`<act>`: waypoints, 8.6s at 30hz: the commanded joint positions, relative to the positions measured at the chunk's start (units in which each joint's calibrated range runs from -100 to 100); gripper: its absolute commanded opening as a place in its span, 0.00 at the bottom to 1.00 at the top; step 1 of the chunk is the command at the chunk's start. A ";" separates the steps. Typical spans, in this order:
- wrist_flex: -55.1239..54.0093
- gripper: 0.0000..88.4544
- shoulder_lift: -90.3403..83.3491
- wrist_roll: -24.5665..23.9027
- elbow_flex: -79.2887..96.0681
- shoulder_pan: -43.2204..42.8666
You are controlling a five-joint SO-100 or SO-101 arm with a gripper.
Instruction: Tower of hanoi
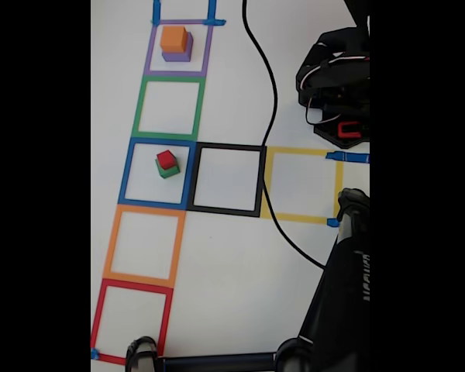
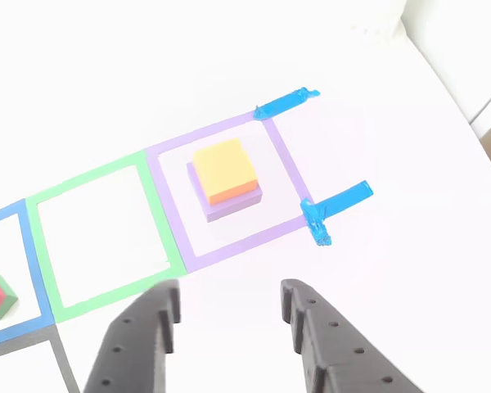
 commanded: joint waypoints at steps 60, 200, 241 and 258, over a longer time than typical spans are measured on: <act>-137.68 0.46 51.38 0.00 66.44 5.95; -17.03 0.11 1.96 0.00 0.26 -30.00; -121.00 0.11 32.00 0.00 77.89 -30.58; -154.60 0.11 61.55 0.00 78.44 -27.22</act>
